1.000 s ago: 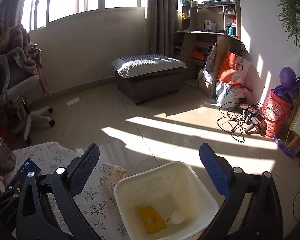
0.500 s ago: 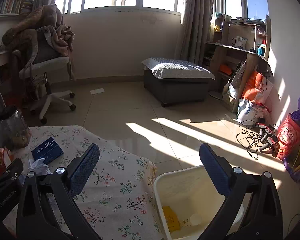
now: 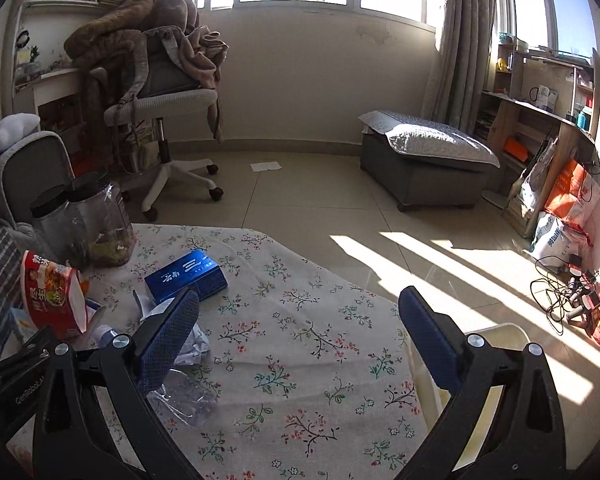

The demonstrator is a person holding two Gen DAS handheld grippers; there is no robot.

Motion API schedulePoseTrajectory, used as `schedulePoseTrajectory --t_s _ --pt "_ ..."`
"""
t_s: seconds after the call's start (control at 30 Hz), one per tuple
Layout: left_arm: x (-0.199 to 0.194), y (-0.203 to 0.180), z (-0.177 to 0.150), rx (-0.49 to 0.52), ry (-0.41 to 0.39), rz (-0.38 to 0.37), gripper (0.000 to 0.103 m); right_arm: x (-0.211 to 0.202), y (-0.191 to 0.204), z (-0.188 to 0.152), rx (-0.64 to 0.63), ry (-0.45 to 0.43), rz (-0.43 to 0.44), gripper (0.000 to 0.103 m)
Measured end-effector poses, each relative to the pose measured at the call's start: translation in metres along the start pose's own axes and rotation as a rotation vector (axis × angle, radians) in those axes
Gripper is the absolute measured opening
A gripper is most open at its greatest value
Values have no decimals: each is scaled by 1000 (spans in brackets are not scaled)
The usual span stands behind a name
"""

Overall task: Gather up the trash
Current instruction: 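Grasp the crumpled white tissue with the left tool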

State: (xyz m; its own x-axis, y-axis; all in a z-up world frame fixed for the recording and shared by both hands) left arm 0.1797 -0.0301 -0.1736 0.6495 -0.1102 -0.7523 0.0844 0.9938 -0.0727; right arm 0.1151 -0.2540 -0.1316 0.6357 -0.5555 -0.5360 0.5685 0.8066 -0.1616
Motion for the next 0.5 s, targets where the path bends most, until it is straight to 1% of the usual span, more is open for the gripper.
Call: schedulePoseTrajectory --t_s 0.13,0.2,0.3,0.43,0.5 --pt "25 46 -9 -40 63 96 91 -5 22 -7 -65 -3 27 96" --pt "41 69 -16 -62 108 143 91 -5 27 -10 -83 1 33 96" --pt "63 95 -28 -87 175 191 91 -2 35 -15 -105 18 41 96" --pt "90 116 -44 -114 263 219 91 2 41 -23 -125 49 59 96" --pt "100 122 -51 -130 292 216 90 4 44 -28 -135 69 70 96"
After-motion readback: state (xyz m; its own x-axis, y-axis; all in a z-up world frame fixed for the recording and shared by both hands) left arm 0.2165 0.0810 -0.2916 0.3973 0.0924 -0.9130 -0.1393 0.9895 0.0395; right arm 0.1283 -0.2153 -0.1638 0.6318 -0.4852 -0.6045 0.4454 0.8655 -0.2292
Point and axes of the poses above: each gripper's, at about its wrist camera, not at the fingertips, and x roughly the way its jaws point, y to its left, z to its top, the point moved 10 cm from there along x, roughly the way its jaws point, and after that the axes turned 8 degrees about -z, right-handed, at the moved point
